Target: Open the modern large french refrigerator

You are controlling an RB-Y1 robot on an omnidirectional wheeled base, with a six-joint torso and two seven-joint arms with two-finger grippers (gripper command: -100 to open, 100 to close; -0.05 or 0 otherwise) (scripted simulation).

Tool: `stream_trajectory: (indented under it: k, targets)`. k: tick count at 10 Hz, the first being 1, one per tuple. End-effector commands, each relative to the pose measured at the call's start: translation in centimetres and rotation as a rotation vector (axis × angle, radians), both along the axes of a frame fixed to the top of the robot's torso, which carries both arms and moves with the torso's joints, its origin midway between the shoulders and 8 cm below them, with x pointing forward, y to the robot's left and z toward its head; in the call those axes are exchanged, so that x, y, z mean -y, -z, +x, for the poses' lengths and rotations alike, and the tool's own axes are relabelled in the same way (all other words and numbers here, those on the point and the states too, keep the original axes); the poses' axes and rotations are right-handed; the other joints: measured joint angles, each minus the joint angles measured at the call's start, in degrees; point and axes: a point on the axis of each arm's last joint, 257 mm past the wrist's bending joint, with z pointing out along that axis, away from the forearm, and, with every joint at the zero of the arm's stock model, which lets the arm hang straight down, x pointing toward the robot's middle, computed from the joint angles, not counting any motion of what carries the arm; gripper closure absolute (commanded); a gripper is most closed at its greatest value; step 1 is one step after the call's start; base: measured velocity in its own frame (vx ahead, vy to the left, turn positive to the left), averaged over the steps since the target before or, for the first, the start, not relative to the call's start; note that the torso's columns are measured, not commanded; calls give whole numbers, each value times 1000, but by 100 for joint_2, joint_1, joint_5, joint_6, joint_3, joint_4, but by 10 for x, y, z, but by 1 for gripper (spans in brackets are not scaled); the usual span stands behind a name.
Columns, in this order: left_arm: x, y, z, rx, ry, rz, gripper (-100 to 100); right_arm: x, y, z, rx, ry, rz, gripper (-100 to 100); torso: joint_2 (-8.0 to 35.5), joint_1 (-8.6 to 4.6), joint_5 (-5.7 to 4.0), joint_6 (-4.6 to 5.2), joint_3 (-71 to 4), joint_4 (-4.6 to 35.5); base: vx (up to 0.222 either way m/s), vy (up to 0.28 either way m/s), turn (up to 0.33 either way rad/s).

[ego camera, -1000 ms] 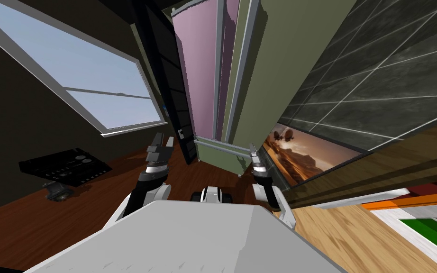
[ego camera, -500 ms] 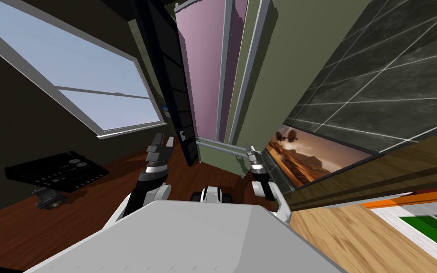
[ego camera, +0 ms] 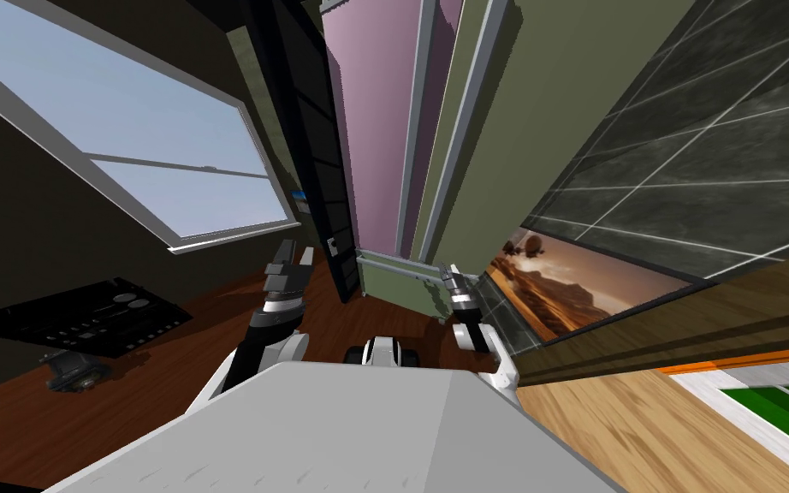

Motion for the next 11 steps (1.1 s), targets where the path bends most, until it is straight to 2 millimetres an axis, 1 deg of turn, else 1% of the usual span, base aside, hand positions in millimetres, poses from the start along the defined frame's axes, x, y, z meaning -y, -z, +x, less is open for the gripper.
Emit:
stream_trajectory:
  k: [1,2,3,4,5,6,7,8,9,10,11]
  targets:
    - [0,0,0,0,0,0,0,2,12,11,-25,37,-79,-100,1,10,1,0,1,0,36,103,-22]
    - [0,0,0,0,0,0,0,5,22,21,-48,65,-139,-100,3,6,2,0,2,1,57,109,-44]
    - [0,0,0,0,0,0,0,5,22,21,-47,69,-147,-100,-5,10,1,0,-2,-1,50,105,-20]
    - [0,0,0,0,0,0,0,8,32,31,-70,96,-210,-100,-3,8,2,-1,-2,-1,71,137,-33]
    - [0,0,0,0,0,0,0,8,32,31,-69,99,-216,-100,-9,19,4,-1,-5,-2,53,110,-21]
    - [0,0,0,0,0,0,0,12,42,40,-92,127,-280,-100,1,6,2,0,0,0,38,109,-46]
    - [0,0,0,0,0,0,0,12,42,40,-91,129,-285,-100,4,5,0,0,3,1,35,94,-19]
    - [0,0,0,0,0,0,0,16,52,49,-114,155,-349,-100,6,1,0,0,4,2,42,133,-32]
    - [0,0,0,0,0,0,0,16,52,49,-113,157,-356,-100,0,17,3,0,1,0,41,108,-24]
    - [0,0,0,0,0,0,0,21,62,58,-136,184,-423,-100,-1,7,3,0,-1,0,37,92,-33]
    - [0,0,0,0,0,0,0,21,62,58,-135,185,-426,-100,-2,2,0,0,-1,-1,34,99,-16]
